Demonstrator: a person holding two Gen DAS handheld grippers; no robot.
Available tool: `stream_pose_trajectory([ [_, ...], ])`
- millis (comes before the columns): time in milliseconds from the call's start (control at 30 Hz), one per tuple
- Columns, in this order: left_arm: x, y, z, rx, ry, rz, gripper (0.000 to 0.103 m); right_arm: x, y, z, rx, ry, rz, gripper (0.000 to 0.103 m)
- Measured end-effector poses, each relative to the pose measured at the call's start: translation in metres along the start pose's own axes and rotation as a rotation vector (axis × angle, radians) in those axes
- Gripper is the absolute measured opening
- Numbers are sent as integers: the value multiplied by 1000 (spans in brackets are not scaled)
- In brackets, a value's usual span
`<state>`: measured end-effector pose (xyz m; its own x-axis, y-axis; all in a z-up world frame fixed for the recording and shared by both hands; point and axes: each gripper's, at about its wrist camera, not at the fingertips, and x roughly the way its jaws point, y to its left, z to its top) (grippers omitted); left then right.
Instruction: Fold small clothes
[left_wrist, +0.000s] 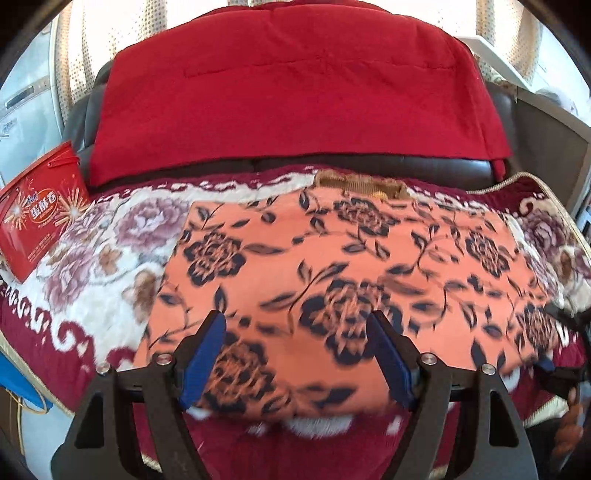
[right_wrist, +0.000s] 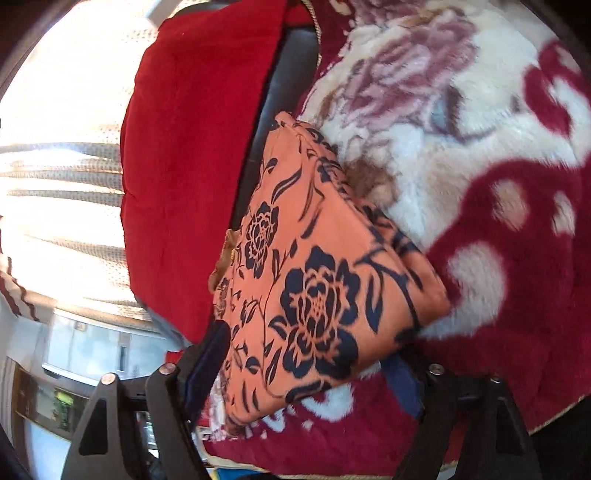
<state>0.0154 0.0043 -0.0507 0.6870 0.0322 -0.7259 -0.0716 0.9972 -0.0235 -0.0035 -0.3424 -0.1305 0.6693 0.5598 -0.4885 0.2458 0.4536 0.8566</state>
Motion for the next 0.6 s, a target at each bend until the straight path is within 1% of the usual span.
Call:
stream_pose_trajectory([
  [33,5,-4,3,-3,-1,5,79,0,3,2,-24,2,-19,37],
  [67,10,-7,5,-4,1,10,79,6,12,3,-66,16,-46,17],
  [100,14,-10,7,-3,6,15,79,6,19,4,-117,23,-86,12],
  [133,20,-14,9,0,17,23,79,6,27,2,-162,17,-112,11],
  [167,23,-17,10,5,25,27,79,0,41,-1,-239,-13,-157,10],
  [200,24,-18,11,9,28,30,79,-9,60,-7,-338,-71,-212,10],
  [233,22,-19,13,9,13,34,79,-15,74,-12,-424,-121,-256,10],
  [267,19,-19,13,7,-9,40,79,-22,86,-19,-496,-152,-289,10],
  [300,16,-19,13,8,-42,50,79,-25,89,-22,-532,-160,-307,10],
  [367,17,-21,12,18,-68,66,80,-11,68,-14,-496,-82,-349,12],
  [400,26,-23,10,32,-44,84,80,3,48,-7,-429,-5,-360,17],
  [433,40,-25,8,50,8,95,80,9,29,0,-337,64,-325,22],
  [467,51,-26,5,63,54,98,80,0,16,4,-268,63,-242,24],
  [500,59,-24,2,64,77,89,81,-10,13,6,-248,56,-215,38],
  [533,59,-19,-2,39,48,71,84,-22,14,8,-246,44,-213,67],
  [567,58,-17,-3,28,36,67,87,-37,17,10,-253,12,-205,78],
  [600,59,-15,-4,27,35,64,87,-50,20,14,-270,-28,-196,83],
])
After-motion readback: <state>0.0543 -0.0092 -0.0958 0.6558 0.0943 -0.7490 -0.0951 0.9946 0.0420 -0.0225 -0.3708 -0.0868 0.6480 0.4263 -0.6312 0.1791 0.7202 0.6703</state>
